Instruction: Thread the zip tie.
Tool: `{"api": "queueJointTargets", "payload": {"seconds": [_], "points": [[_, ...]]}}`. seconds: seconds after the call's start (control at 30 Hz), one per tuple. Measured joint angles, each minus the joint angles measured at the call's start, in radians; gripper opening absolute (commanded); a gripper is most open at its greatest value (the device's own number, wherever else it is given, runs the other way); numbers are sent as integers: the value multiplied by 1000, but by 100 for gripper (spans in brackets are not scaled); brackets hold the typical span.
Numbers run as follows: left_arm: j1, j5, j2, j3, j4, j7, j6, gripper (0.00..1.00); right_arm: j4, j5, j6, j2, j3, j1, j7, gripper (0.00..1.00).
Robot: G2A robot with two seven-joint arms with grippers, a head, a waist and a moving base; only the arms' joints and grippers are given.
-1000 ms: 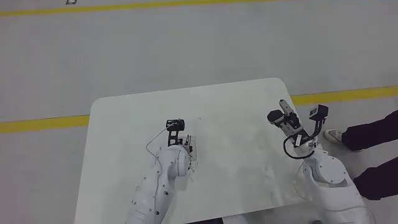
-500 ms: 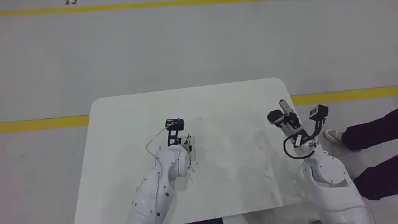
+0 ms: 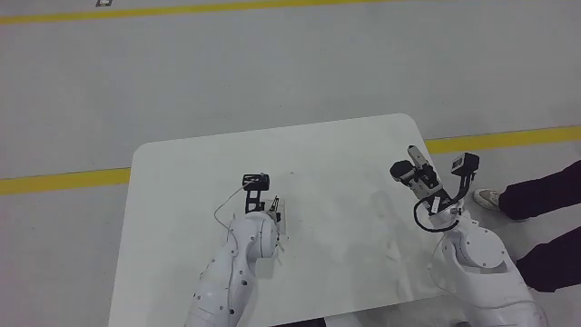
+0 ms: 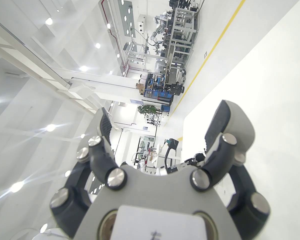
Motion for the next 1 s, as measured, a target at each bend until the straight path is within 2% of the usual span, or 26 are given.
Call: {"api": "queueJointTargets", "payload": {"seconds": [0.13,0.3,0.57,0.73,0.8,0.83,1.0], "points": [[-6,-2,-1,8,12,-3,0,14,0,0,0,0,0,0,0,100],[-3,-2,-1,20,3,-6,0,13,0,0,0,0,0,0,0,100],[-1,1,-1,7,0,8,0,6,0,0,0,0,0,0,0,100],[2,10,-4,0,-3,7,0,12,0,0,0,0,0,0,0,100],[3,10,-5,-1,-3,5,0,27,0,0,0,0,0,0,0,100],[4,10,-5,0,-4,3,0,30,0,0,0,0,0,0,0,100],[8,12,-6,1,-12,-6,0,28,0,0,0,0,0,0,0,100]]}}
